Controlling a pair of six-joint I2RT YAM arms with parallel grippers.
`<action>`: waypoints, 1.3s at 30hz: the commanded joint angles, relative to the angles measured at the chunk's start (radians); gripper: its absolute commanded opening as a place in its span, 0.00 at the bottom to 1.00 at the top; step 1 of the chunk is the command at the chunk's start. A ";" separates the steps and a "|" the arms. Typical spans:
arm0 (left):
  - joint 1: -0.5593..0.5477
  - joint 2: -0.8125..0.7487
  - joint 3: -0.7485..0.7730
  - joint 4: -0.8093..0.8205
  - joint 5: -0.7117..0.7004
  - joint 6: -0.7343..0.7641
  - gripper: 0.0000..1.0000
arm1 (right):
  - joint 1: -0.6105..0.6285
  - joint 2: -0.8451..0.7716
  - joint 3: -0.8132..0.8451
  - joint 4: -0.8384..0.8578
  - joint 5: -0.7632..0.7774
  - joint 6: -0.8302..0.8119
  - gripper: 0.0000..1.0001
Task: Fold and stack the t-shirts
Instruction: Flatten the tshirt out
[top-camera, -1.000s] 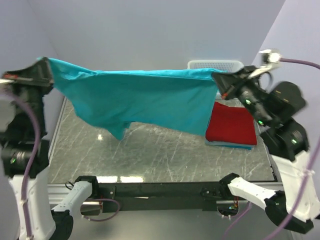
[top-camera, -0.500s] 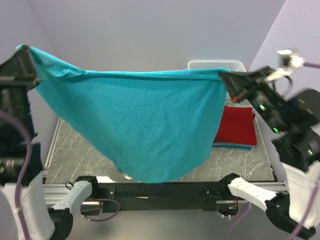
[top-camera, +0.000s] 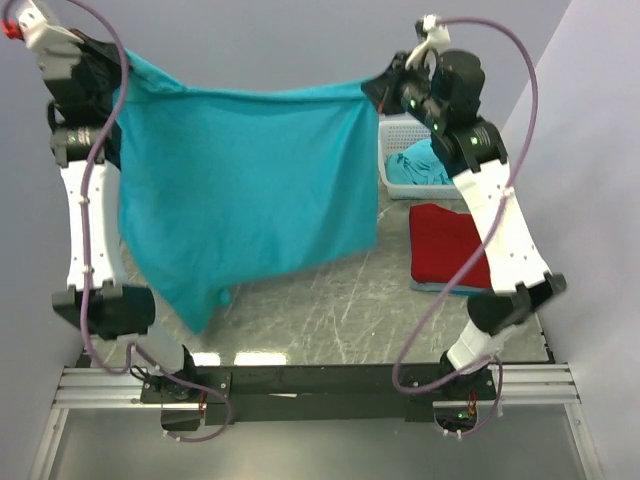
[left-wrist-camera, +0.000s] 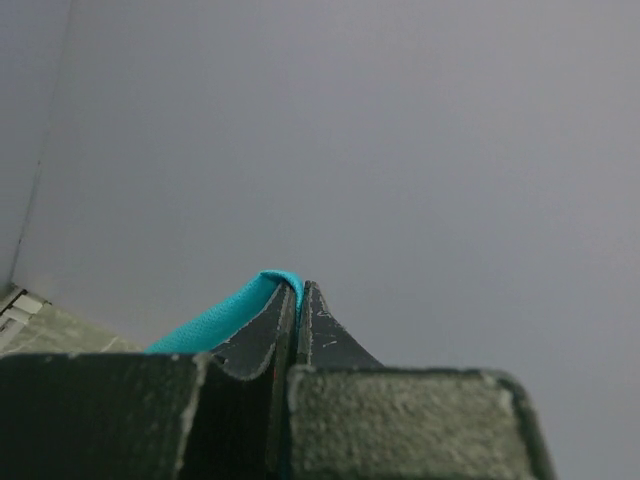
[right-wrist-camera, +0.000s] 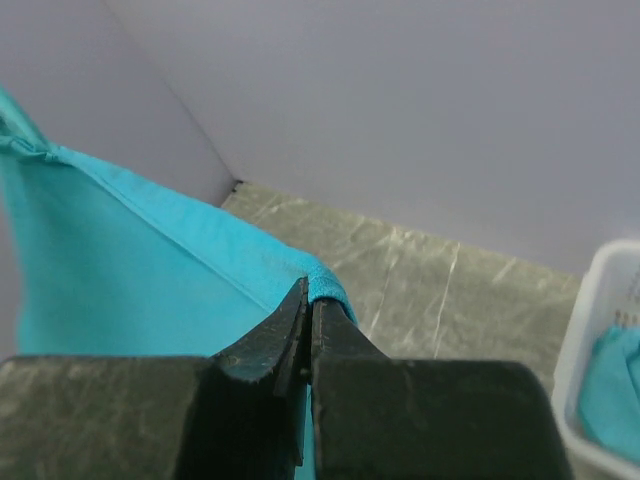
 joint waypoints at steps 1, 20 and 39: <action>0.110 0.033 0.203 0.102 0.169 -0.064 0.01 | -0.037 0.069 0.222 0.079 -0.080 -0.013 0.00; 0.177 -0.628 -1.043 0.286 0.117 -0.209 0.01 | -0.073 -0.099 -0.636 0.423 -0.353 0.128 0.00; 0.135 -1.108 -1.692 -0.228 -0.026 -0.556 0.00 | -0.046 -0.133 -1.356 0.517 -0.344 0.292 0.00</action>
